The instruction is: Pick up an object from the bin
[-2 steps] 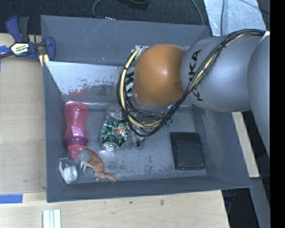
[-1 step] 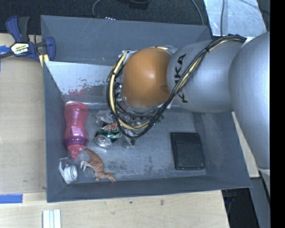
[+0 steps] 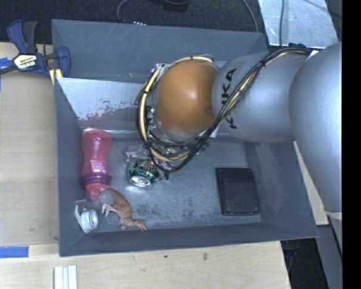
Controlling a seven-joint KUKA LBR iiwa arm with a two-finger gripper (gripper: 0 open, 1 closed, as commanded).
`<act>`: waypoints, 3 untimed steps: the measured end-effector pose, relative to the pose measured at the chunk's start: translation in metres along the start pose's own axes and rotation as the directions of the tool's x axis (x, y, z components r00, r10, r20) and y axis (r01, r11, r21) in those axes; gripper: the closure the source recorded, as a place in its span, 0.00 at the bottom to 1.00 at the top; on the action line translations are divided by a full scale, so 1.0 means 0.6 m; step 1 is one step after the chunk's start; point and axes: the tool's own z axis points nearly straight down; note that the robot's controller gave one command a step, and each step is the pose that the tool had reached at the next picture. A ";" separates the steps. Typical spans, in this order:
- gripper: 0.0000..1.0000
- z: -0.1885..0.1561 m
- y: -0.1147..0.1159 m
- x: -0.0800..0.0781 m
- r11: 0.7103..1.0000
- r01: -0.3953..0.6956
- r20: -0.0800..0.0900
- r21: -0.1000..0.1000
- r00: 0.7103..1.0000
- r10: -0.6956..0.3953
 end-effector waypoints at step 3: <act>1.00 0.000 -0.009 0.000 1.000 0.020 0.004 0.002 1.000 -0.020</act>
Offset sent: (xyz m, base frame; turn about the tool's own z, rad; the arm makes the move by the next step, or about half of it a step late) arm 0.0000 0.0000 0.0000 0.0000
